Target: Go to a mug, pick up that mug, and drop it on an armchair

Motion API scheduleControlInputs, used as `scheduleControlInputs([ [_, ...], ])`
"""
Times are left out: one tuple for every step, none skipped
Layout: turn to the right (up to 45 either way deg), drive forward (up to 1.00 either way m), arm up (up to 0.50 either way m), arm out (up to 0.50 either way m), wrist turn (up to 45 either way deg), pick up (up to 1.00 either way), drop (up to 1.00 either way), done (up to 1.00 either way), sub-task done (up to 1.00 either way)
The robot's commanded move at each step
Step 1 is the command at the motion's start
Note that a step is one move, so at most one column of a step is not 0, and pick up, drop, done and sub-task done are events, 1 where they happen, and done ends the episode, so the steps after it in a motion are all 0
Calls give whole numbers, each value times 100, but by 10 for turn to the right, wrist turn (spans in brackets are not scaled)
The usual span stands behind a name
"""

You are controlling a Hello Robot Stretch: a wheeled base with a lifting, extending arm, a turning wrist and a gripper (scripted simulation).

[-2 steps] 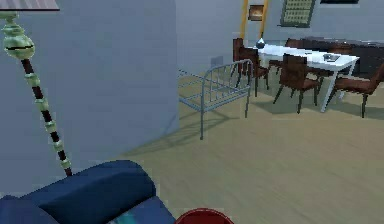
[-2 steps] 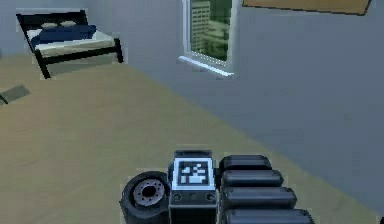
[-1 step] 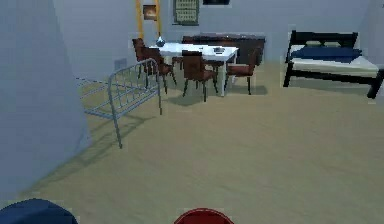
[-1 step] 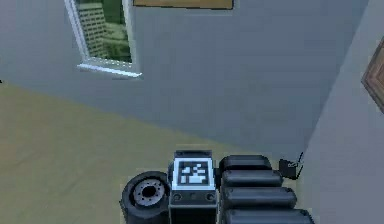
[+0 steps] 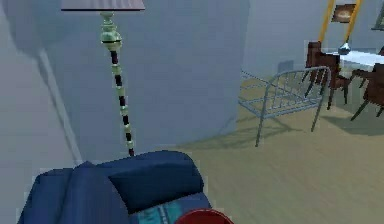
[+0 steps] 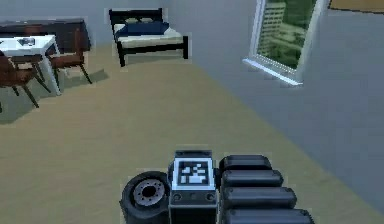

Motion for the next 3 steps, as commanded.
scheduleControlInputs([
  [-450, 0, 0, 0, 0, 0, 0, 0, 0],
  [-150, 0, 0, 0, 0, 0, 0, 0, 0],
  [0, 0, 0, 44, 0, 0, 0, 0, 0],
])
